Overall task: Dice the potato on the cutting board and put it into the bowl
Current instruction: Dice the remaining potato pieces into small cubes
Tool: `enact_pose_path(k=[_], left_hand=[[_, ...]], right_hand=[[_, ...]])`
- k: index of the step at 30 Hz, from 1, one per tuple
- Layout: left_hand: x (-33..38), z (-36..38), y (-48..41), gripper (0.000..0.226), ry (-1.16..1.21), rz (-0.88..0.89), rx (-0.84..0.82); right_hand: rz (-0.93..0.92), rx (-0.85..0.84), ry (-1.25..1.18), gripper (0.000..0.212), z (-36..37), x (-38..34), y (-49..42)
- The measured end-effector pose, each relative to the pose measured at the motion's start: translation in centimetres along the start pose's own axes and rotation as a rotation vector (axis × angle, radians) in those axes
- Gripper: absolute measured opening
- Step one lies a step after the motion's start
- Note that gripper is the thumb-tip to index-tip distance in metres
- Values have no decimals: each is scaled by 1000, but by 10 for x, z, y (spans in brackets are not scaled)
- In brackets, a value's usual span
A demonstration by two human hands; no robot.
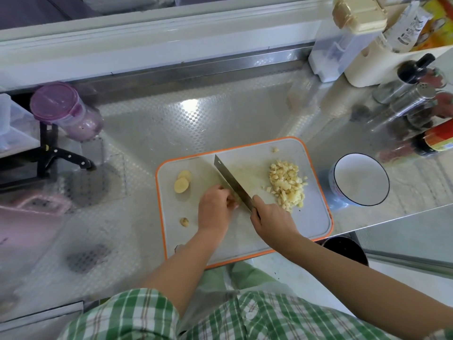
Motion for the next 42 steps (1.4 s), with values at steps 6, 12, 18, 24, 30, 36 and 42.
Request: enact_pose_path(k=[6, 12, 18, 24, 30, 36, 42], left_hand=[[-1, -4, 3, 23, -28, 38, -13], [-7, -10, 7, 28, -70, 65, 18], [-7, -7, 6, 26, -73, 57, 31], [-7, 0, 8, 23, -142, 80, 12], [-7, 1, 6, 24, -143, 60, 3], [-8, -3, 8, 27, -139, 66, -2], [-13, -10, 14, 32, -131, 77, 35]], right_hand=[[-23, 34, -106, 14, -15, 1, -9], [-81, 25, -85, 18, -28, 1, -1], [-77, -18, -32, 13, -15, -2, -1], [-45, -27, -10, 8, -8, -6, 0], [-33, -7, 28, 6, 1, -8, -2], [-9, 44, -103, 14, -5, -4, -12], [-89, 18, -96, 18, -18, -6, -5]])
Point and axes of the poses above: each hand's wrist, its own y-axis away from the middle knuckle, its own z-axis out of the palm, x = y × z, the point moved 5 cm from there along -y, towards the middle knuckle, and after that the axes turned 3 degrees about y, right-handed, at the moved point
